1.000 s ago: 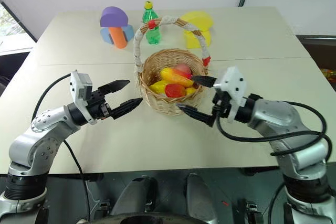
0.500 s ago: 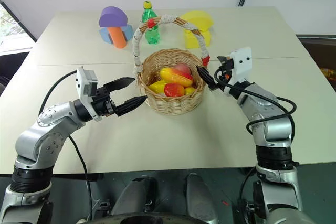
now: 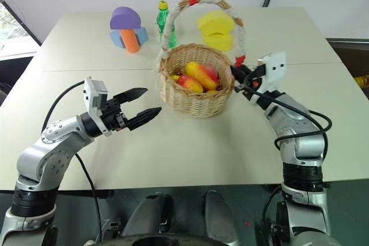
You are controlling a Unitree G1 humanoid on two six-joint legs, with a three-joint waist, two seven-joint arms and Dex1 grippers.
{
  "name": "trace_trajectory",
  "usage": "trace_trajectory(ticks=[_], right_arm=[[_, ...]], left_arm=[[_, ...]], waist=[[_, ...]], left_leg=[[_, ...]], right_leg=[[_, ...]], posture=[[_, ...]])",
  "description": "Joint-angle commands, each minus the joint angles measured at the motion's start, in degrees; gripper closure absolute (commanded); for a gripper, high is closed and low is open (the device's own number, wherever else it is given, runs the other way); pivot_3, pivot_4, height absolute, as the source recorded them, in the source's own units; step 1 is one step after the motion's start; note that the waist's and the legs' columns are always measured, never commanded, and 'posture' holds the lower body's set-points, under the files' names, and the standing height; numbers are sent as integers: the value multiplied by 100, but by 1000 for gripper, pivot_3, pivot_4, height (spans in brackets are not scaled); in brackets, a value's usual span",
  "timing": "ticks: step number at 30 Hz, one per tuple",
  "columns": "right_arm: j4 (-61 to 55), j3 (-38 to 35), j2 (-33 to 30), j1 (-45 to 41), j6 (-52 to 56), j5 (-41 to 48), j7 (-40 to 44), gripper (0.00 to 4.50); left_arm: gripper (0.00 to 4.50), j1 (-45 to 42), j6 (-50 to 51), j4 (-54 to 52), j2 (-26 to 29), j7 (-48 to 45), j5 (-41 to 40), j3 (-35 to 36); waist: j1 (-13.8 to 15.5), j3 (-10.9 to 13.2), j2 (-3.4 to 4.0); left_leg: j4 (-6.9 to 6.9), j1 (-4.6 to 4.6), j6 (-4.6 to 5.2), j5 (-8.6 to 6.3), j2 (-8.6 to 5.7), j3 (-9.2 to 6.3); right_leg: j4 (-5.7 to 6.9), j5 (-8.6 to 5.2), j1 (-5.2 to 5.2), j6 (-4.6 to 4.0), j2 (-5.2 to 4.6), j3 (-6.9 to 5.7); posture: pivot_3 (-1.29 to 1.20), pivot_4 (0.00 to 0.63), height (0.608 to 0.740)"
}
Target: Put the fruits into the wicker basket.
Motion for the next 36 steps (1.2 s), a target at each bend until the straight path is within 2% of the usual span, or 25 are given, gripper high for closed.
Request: trace_trajectory(ticks=[1, 4, 8, 13, 14, 15, 16, 20, 23, 28, 30, 33, 36], right_arm=[[-21, -834, -329, -44, -455, -149, -410, 4481], [499, -1253, -663, 63, -681, -587, -893, 4481], [993, -1398, -860, 189, -796, -1044, -1379, 4481], [1081, -1479, -869, 283, -786, -1019, -1436, 4481], [1045, -1489, -874, 306, -757, -975, -1392, 3723], [996, -1496, -880, 325, -727, -947, -1368, 3494], [951, -1494, -901, 341, -708, -955, -1363, 3068], [826, -1570, -1028, 425, -754, -1016, -1350, 1056], [705, -1766, -1150, 585, -855, -942, -1237, 1056], [211, -2204, -1295, 1286, -1037, -357, -352, 1056], [-83, -2256, -1312, 1699, -1009, 18, 236, 1056], [-619, -2014, -1369, 2312, -896, 418, 1047, 1056], [-1141, -1537, -1383, 2628, -718, 679, 1497, 1056]], left_arm=[[0, -141, -35, -59, -6, -92, -85, -29], [0, -254, -51, 43, -52, -143, -47, -111], [0, -331, -66, 112, -90, -172, -25, -161], [0, -353, -92, 168, -88, -204, -8, -175], [0, -354, -93, 178, -86, -209, -5, -172], [0, -354, -93, 184, -84, -212, -4, -168], [0, -354, -95, 195, -82, -215, 2, -164], [0, -325, -104, 244, -83, -196, 32, -121], [0, -288, -113, 311, -81, -139, 61, -46], [0, -131, -227, 594, 43, -48, 211, 218], [0, -52, -340, 802, 106, 79, 421, 357], [0, 66, -462, 1125, 213, 202, 677, 466], [0, 197, -575, 1263, 239, 287, 835, 526]], waist=[[2, 0, 0], [4, 0, 0], [-42, -1, 2], [-75, -6, 30], [-65, -7, 30], [-55, -7, 30], [-48, -7, 30], [-32, -7, 30], [-18, -7, 30], [-16, -7, 30], [-26, -7, 31], [-52, -8, 31], [-55, -8, 31]], left_leg=[[0, -1, 0, 0, -1, 0], [0, -1, 1, 0, -2, 0], [-1, 0, 1, 0, -1, 3], [-1, 10, 2, 0, 5, 23], [-1, 12, 2, 0, 6, 22], [0, 12, 2, 0, 6, 21], [0, 12, 2, 0, 6, 22], [1, 11, 3, 0, 5, 21], [1, 10, 3, 0, 4, 20], [1, 9, 6, -3, 4, 17], [1, 9, 7, -3, 5, 17], [0, 16, 7, -3, 9, 17], [1, 21, 7, -3, 11, 18]], right_leg=[[-1, 0, 0, 0, -2, 0], [-3, 0, 2, 0, -1, -1], [-2, 0, 1, 0, 3, 1], [10, 0, -1, 0, 11, 11], [11, 0, 2, 0, 13, 11], [11, 0, 2, 0, 14, 10], [11, 0, 3, 0, 13, 10], [9, 0, 3, 0, 13, 10], [8, 0, 4, 0, 11, 9], [6, 0, 5, 1, 11, 8], [6, 0, 5, 1, 12, 8], [6, 0, 10, 1, 16, 8], [6, -1, 14, 1, 15, 9]], posture=[[0, 150, 740], [0, 150, 740], [0, 150, 740], [0, 150, 740], [0, 150, 740], [0, 150, 740], [0, 150, 740], [0, 150, 740], [0, 150, 740], [0, 150, 740], [0, 150, 740], [0, 150, 740], [0, 150, 740]])
